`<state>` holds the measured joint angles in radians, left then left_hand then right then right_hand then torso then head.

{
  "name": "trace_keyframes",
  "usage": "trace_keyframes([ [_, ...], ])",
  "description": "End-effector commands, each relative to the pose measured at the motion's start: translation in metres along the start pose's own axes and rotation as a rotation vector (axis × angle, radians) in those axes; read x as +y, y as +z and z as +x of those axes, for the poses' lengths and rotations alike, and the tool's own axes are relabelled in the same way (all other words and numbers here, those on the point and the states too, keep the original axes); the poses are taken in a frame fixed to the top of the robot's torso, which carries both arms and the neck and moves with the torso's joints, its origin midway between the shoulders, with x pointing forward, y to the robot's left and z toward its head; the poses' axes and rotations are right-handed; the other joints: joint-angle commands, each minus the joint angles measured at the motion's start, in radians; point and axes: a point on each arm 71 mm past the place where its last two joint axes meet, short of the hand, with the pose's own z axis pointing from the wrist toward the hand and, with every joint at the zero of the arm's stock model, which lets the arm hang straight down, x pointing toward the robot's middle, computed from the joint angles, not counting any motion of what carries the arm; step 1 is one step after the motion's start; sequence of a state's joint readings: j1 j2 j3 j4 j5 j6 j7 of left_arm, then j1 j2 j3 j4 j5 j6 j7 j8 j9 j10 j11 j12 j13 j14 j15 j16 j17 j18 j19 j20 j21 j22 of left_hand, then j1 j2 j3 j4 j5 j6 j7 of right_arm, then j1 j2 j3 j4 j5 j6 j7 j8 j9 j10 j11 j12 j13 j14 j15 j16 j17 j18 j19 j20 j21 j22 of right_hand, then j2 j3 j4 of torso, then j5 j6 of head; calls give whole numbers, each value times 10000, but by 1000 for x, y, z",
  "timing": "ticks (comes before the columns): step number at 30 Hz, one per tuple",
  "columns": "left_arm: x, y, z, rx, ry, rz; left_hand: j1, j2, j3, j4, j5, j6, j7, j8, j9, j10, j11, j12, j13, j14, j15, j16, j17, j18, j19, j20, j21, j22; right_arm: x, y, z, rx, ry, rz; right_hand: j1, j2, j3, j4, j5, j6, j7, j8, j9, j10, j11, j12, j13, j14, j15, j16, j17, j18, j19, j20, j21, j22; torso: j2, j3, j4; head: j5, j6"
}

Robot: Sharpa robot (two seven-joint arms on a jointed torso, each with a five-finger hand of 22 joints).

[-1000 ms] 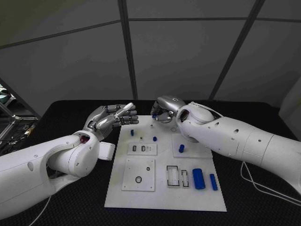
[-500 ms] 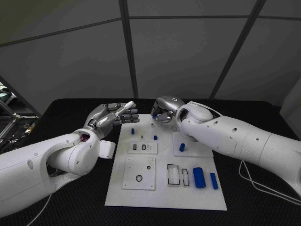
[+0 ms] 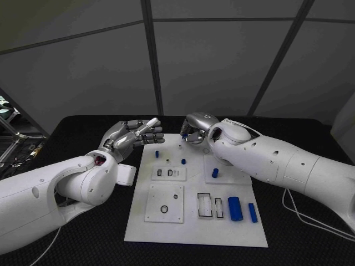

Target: Assemble the parts on the task board

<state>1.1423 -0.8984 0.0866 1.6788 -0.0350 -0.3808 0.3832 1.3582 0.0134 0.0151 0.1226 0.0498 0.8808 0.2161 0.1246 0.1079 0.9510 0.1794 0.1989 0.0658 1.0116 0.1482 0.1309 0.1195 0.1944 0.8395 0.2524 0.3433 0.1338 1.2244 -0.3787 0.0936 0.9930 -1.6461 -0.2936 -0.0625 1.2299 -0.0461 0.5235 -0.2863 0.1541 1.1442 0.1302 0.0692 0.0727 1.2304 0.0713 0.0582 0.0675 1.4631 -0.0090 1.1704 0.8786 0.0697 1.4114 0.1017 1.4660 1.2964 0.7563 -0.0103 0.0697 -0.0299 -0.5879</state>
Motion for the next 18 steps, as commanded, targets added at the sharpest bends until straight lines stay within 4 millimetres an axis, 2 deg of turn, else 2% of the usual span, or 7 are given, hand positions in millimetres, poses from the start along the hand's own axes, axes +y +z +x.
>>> trace_keyframes([
  [1,-2,0,2,192,-6,87,6,60,-15,-32,39,-23,75,-60,-9,-41,18,-45,-11,-56,2,-50,7,-154,-91,-6,-69,-14,1,1,0,233,-198,94,11,-127,65,2,2,-39,12,-64,-6,-64,12,7,-16,23,10,-35,-25,-119,-62,-3,-39,-18,-5,1,1,8,-17],
  [18,-2,1,1,188,3,86,4,63,-25,-41,39,-29,80,-73,-11,-52,24,-61,-10,-74,10,-73,6,-156,-107,0,-78,-22,4,3,3,457,-224,18,-51,-199,109,28,-52,-62,28,-56,-6,-119,34,14,-17,7,30,-37,-55,-116,-81,16,-47,-31,-1,-11,-1,29,-28],
])
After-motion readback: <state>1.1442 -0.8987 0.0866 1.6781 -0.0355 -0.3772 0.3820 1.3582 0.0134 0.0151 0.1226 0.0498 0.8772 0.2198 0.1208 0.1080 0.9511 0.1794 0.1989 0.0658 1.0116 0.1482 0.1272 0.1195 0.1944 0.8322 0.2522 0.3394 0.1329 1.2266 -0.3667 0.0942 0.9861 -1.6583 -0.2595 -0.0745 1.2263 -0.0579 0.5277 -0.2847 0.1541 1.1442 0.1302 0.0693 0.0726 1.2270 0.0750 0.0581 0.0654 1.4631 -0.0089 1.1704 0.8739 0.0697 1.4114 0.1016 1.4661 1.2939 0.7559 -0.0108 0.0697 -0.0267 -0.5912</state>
